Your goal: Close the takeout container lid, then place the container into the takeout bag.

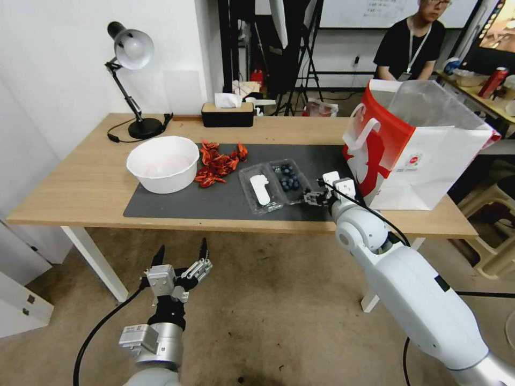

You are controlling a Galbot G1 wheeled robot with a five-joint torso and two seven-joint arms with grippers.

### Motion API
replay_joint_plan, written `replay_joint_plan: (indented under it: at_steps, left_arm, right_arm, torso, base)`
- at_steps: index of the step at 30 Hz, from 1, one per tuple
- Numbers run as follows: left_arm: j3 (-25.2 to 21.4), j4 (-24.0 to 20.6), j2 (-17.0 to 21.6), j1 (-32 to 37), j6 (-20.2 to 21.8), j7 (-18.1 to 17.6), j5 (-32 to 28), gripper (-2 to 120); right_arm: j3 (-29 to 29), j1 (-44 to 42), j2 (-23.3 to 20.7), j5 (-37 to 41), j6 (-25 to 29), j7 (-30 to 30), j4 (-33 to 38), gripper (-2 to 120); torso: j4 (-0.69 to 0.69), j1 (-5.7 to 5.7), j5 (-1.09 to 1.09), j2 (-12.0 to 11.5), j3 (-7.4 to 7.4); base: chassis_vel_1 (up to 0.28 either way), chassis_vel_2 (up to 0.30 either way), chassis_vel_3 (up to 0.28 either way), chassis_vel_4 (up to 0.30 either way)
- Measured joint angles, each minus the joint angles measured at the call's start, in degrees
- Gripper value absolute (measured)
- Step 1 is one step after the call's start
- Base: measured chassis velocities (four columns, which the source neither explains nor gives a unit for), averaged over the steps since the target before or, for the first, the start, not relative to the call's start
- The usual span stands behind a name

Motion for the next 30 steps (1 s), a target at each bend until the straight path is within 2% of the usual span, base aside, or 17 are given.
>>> replay_joint_plan:
  at_steps: [20, 30]
  left_arm:
    - [0.11, 0.21, 0.02, 0.05, -0.98, 0.14, 0.28, 100]
    - [0.12, -0.16, -0.06, 0.27, -1.52, 0.25, 0.34, 100]
  right_arm:
    - [1.68, -3.5, -0.65, 2.13, -0.05, 0.95, 4.09, 100]
    - [6.11, -6.44, 0.54, 1.87, 1.23, -1.44, 7.86, 100]
  torso:
    - [0.0, 0.0, 0.0, 0.0, 0.0]
    - [0.01, 0.0, 0.0, 0.0, 0.0]
  base:
    - [0.0, 0.0, 0.0, 0.0]
    - [0.0, 0.0, 0.0, 0.0]
